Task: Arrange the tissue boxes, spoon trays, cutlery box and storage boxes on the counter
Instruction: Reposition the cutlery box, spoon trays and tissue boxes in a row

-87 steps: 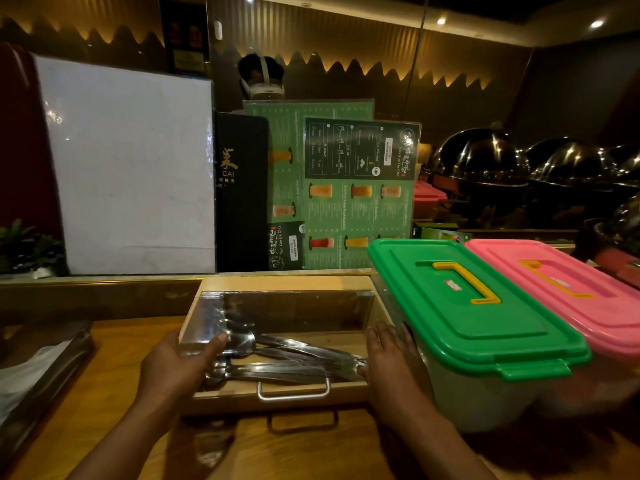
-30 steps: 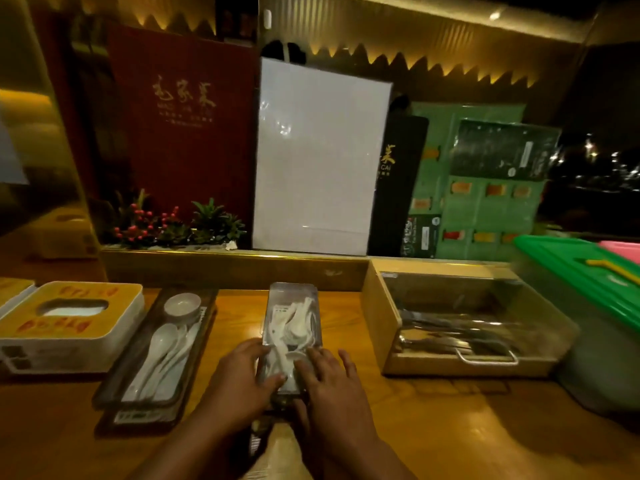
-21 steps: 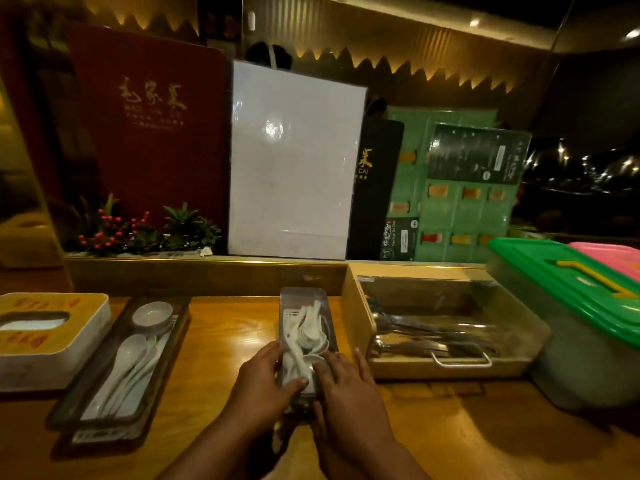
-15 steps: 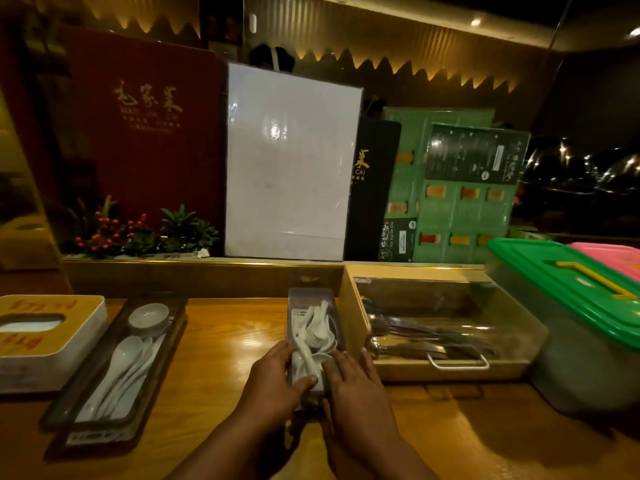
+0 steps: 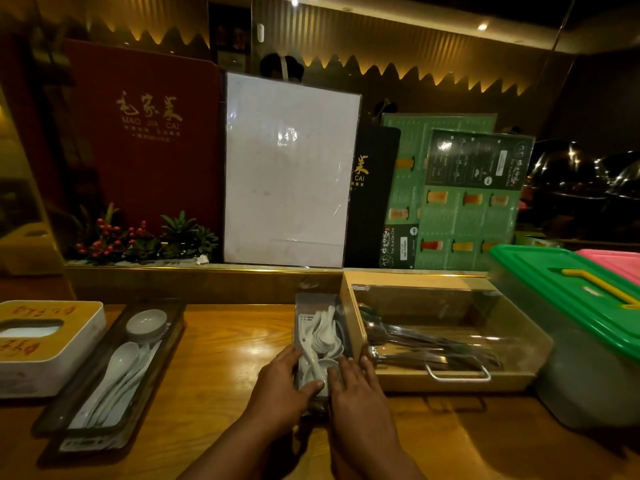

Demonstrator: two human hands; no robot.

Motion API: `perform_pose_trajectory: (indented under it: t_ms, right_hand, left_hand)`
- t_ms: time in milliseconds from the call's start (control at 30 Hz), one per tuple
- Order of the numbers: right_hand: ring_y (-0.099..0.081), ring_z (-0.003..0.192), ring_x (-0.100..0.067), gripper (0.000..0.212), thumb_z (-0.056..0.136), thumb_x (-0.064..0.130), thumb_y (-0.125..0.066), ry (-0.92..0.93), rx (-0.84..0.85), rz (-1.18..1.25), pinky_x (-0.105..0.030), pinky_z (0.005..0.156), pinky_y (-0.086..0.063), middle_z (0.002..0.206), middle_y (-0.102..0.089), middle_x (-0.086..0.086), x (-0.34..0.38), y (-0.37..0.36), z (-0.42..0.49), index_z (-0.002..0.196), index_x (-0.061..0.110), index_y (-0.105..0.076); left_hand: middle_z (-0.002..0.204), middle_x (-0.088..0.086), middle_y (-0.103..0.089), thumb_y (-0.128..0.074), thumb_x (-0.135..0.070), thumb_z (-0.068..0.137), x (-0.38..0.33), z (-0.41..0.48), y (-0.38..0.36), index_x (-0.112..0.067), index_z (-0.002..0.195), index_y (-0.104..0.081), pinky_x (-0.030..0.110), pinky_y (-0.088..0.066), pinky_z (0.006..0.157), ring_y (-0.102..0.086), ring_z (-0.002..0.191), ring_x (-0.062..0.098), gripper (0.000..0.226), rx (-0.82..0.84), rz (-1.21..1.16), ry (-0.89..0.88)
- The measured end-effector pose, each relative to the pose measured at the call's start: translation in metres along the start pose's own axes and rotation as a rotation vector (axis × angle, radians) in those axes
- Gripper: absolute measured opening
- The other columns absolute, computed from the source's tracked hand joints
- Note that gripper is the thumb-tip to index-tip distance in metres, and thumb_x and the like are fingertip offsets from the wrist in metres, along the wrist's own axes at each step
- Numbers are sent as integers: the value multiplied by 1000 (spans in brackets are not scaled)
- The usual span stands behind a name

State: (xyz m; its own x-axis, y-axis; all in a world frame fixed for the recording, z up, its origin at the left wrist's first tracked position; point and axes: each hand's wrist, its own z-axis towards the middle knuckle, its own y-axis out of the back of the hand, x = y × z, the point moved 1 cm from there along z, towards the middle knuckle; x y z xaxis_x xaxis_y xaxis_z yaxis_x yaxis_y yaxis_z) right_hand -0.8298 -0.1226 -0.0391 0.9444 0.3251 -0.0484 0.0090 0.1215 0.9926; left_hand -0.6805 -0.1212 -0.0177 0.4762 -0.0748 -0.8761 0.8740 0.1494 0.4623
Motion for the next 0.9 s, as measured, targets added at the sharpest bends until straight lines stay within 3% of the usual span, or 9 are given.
perform_pose_trajectory:
  t_ms: [67, 167, 333, 367, 433, 500, 600, 700, 900]
  right_hand:
    - [-62, 119, -31, 81, 51, 39, -91, -15, 25, -6, -45, 117, -1, 126, -67, -18, 3, 7, -1, 123, 10, -67]
    - [-41, 139, -36, 76, 77, 35, -77, 0, 6, -29, -46, 116, 15, 148, -45, -23, 4, 14, -1, 142, 8, -48]
    - [-70, 104, -35, 80, 36, 36, -97, 9, 13, -18, -42, 117, 6, 111, -72, -22, 7, 4, 3, 107, 7, -75]
    - [-66, 112, -38, 82, 43, 36, -96, 20, 55, -9, -41, 116, 14, 120, -68, -24, 9, 10, 2, 115, 7, -72]
    - [-32, 144, -38, 84, 77, 40, -78, -59, 47, 45, -38, 103, 31, 154, -36, -24, 11, 21, 0, 147, 11, -42]
    - [-15, 150, -36, 77, 90, 41, -58, -62, 29, 18, -38, 95, 35, 162, -20, -20, 13, 15, 5, 155, 14, -26]
    - [-51, 131, -38, 72, 75, 54, -58, -48, -38, 27, -46, 116, 20, 139, -57, -20, 33, 30, 8, 135, 14, -59]
    - [-52, 128, -36, 73, 80, 61, -44, 62, -113, 146, -56, 112, -30, 138, -58, -15, 72, 35, 16, 136, 17, -57]
    - [-44, 131, -19, 74, 87, 56, -59, 240, -13, 679, -35, 102, -44, 150, -36, 2, 170, 39, 24, 149, 29, -28]
  left_hand:
    - [111, -37, -48, -84, -19, 79, 1, 1, -1, -23, 142, -54, 8, -41, 87, -52, 108, -2, 69, -3, 4, 3]
    - [120, -27, -53, -82, -21, 80, 1, 1, -2, -25, 143, -52, 11, -42, 90, -52, 110, -3, 70, -1, -5, 10]
    - [130, -21, -55, -80, -23, 83, 1, 3, -2, -26, 146, -48, 15, -42, 96, -49, 115, -2, 71, 11, -7, 35]
    - [132, -20, -55, -80, -23, 83, 0, 4, -2, -27, 146, -47, 16, -42, 97, -48, 115, -2, 71, 16, -10, 35]
    - [126, -22, -53, -80, -23, 83, 0, 4, 1, -30, 144, -48, 17, -42, 96, -48, 116, -1, 70, 38, -22, 49]
    - [126, -24, -49, -81, -27, 82, 4, 2, 9, -33, 140, -51, 22, -44, 100, -48, 121, 3, 66, 37, -21, 75]
    - [147, -19, -45, -81, -42, 78, 18, -2, 41, -36, 141, -51, 36, -44, 111, -44, 136, 11, 70, -26, 48, 81]
    - [151, -9, -47, -78, -44, 80, 31, -9, 96, -32, 140, -54, 41, -46, 109, -48, 136, 16, 66, -136, 134, 67]
    - [130, -6, -60, -76, -28, 86, 58, -42, 210, -26, 126, -66, 28, -45, 96, -56, 121, 17, 41, -395, 277, 104]
